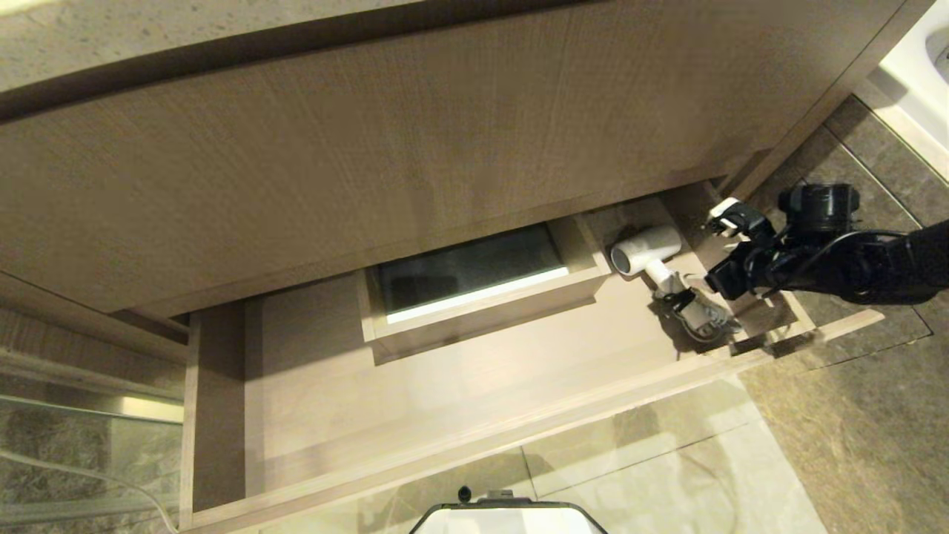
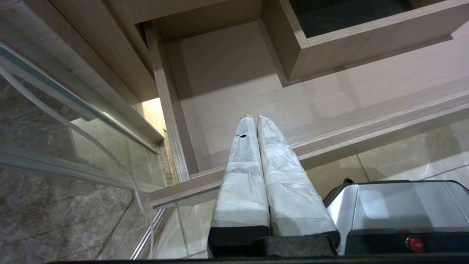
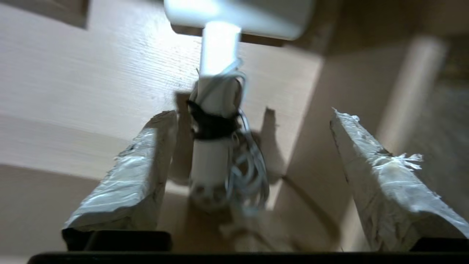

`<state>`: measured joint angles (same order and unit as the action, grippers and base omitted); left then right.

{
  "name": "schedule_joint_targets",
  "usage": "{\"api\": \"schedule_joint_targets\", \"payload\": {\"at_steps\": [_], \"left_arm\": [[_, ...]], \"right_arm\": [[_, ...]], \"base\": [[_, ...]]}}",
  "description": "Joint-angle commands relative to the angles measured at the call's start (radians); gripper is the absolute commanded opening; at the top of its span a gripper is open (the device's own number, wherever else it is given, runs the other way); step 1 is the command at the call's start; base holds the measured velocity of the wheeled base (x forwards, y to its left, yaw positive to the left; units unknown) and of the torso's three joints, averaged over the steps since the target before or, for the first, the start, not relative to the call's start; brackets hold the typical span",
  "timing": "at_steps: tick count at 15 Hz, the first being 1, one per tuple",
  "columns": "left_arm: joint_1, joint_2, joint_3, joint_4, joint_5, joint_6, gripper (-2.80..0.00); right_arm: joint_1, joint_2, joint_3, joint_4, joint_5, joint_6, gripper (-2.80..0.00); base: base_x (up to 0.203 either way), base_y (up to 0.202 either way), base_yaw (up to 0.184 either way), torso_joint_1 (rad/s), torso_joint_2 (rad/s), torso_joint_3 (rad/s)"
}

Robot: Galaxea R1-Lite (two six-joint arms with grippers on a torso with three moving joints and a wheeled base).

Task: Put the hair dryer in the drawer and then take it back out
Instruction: Put it into the drawer, then close the drawer

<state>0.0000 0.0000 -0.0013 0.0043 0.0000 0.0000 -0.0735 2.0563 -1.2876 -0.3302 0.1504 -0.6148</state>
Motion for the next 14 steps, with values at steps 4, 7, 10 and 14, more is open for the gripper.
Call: {"api": "schedule_joint_targets", "payload": {"at_steps": [4, 7, 10, 14], "left_arm": [[0.000, -0.001, 0.000, 0.000, 0.000, 0.000, -2.80], [0.000, -0.002, 0.001, 0.000, 0.000, 0.000, -2.80], [0.000, -0.002, 0.001, 0.000, 0.000, 0.000, -2.80], [0.000, -0.002, 0.001, 0.000, 0.000, 0.000, -2.80]], "right_arm": [[-0.024, -0.384, 0.141, 0.136, -0.012, 0.073, -2.80], [-0.043, -0.604, 0.215, 0.367, -0.038, 0.084, -2.80], [-0.054, -0.775, 0.308, 0.674, -0.145, 0.086, -2.80], [-0.049, -0.834, 0.428, 0.884, -0.228, 0.084, -2.80]], "base": [[0.000, 0.000, 0.000, 0.000, 0.00, 0.000], [0.000, 0.000, 0.000, 0.000, 0.00, 0.000], [0.000, 0.000, 0.000, 0.000, 0.00, 0.000], [0.000, 0.000, 0.000, 0.000, 0.00, 0.000]]}}
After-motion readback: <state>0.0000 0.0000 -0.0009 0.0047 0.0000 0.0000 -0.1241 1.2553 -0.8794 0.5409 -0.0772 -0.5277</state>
